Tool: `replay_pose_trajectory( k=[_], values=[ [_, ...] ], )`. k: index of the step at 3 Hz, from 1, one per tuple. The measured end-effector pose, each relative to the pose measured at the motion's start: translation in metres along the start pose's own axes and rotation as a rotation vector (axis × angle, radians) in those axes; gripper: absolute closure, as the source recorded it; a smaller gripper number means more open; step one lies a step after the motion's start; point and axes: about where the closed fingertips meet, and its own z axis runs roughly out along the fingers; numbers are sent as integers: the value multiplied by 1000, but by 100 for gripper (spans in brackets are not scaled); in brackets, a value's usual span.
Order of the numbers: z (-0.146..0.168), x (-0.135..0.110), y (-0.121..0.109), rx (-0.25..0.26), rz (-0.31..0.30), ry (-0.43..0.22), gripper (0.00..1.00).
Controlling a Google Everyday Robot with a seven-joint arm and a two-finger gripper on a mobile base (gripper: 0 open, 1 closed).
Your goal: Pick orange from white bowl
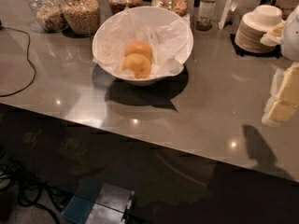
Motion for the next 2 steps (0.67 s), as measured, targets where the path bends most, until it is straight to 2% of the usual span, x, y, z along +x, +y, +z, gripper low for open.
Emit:
replay_pose_trajectory(
  k=[1, 2],
  values=[
    [0, 0, 0, 0, 0, 0, 0],
    [1, -12, -11, 34, -5, -56, 0]
  ],
)
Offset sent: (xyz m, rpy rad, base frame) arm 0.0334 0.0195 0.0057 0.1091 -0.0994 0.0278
